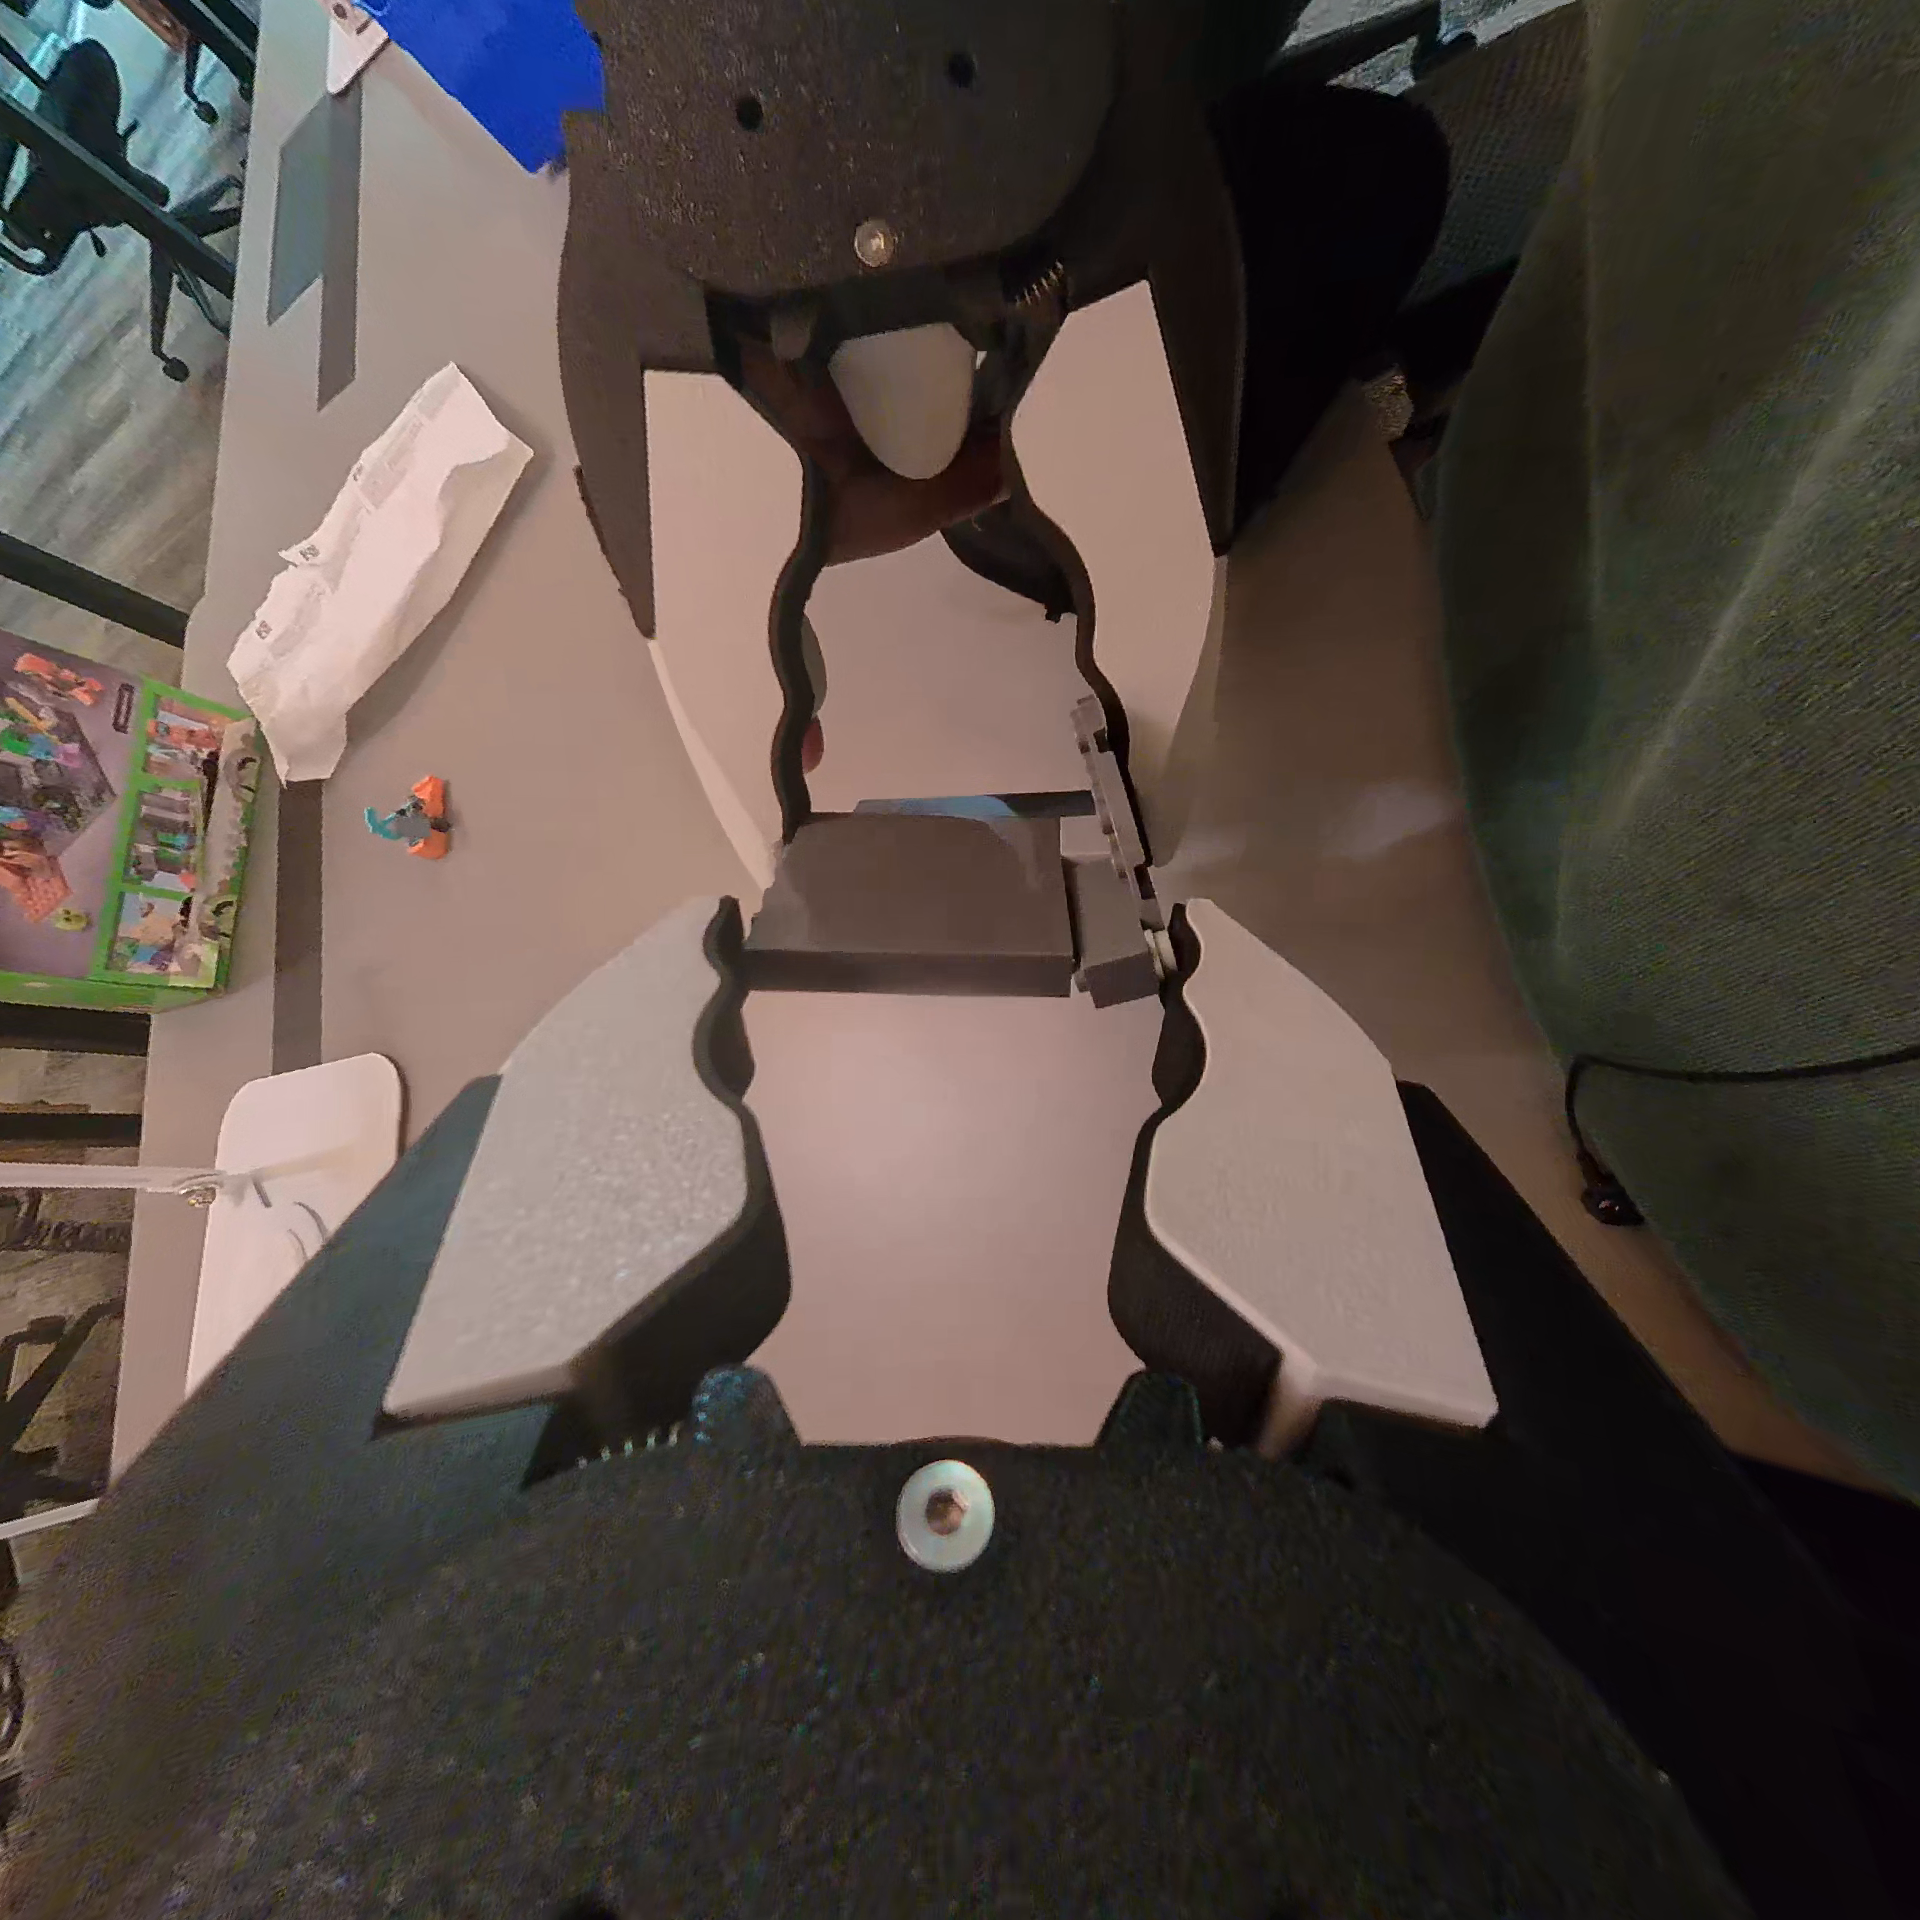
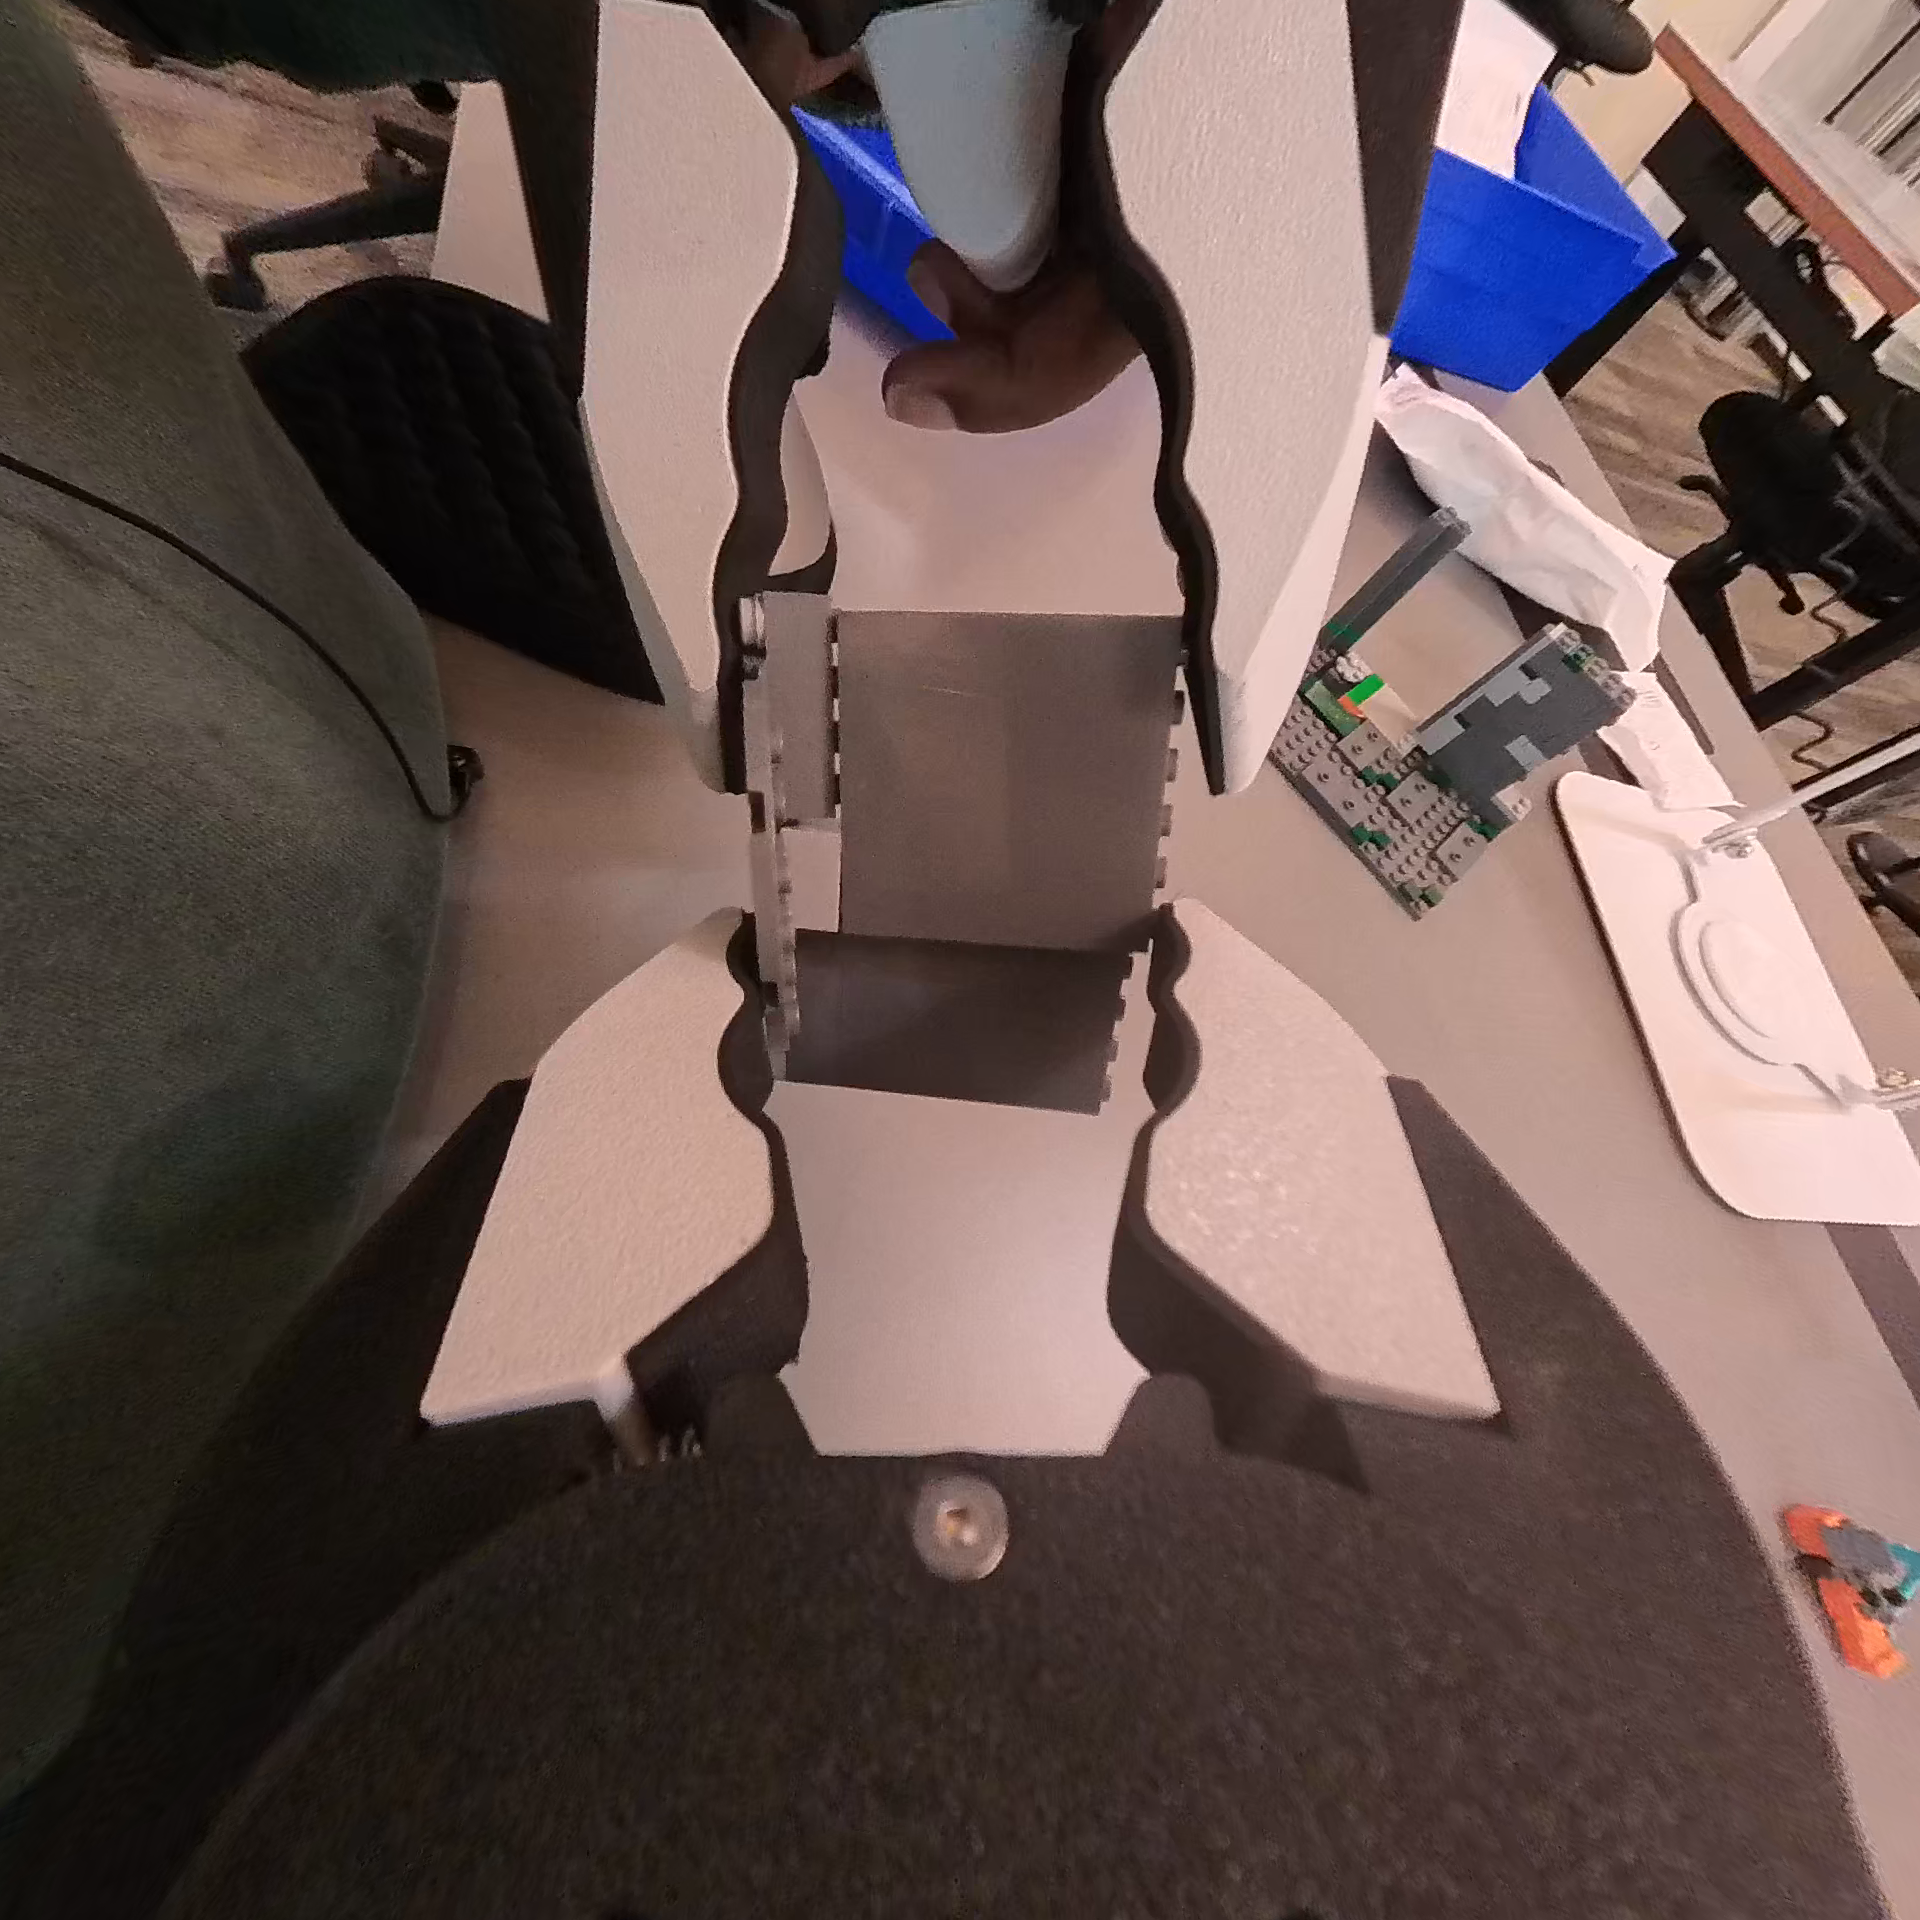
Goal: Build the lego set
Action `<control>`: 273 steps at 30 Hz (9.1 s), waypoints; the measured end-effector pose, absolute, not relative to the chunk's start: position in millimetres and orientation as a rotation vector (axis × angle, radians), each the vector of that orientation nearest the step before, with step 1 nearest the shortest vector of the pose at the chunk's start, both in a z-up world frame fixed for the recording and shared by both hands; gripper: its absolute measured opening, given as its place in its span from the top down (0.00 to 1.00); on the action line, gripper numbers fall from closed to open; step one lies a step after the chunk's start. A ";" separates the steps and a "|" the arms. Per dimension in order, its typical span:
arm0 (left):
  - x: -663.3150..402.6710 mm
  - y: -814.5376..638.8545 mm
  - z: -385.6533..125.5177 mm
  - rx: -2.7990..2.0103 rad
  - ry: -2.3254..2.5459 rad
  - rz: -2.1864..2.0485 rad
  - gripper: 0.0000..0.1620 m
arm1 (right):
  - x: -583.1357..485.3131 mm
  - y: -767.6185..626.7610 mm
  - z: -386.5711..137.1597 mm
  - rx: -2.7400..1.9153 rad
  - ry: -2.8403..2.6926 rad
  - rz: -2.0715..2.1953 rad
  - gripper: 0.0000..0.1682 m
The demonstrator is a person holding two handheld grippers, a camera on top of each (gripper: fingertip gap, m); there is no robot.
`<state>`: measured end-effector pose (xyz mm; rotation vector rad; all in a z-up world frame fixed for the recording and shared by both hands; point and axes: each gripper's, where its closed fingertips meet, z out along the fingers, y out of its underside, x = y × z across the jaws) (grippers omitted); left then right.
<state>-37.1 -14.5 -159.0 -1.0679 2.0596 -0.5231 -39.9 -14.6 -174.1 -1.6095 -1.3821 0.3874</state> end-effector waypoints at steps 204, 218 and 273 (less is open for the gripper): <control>-25.6 -65.5 -136.4 -1.015 1.727 -1.074 0.73 | -58.5 -50.9 -144.9 -1.282 -1.174 0.939 0.55; -34.1 -47.7 -129.5 -1.155 1.581 -1.225 0.59 | -49.1 -43.7 -134.6 -1.320 -1.032 1.122 0.55; -34.5 -60.7 -90.8 -0.879 1.030 -2.609 0.87 | -62.6 -42.6 -103.0 -1.018 -1.426 0.968 0.55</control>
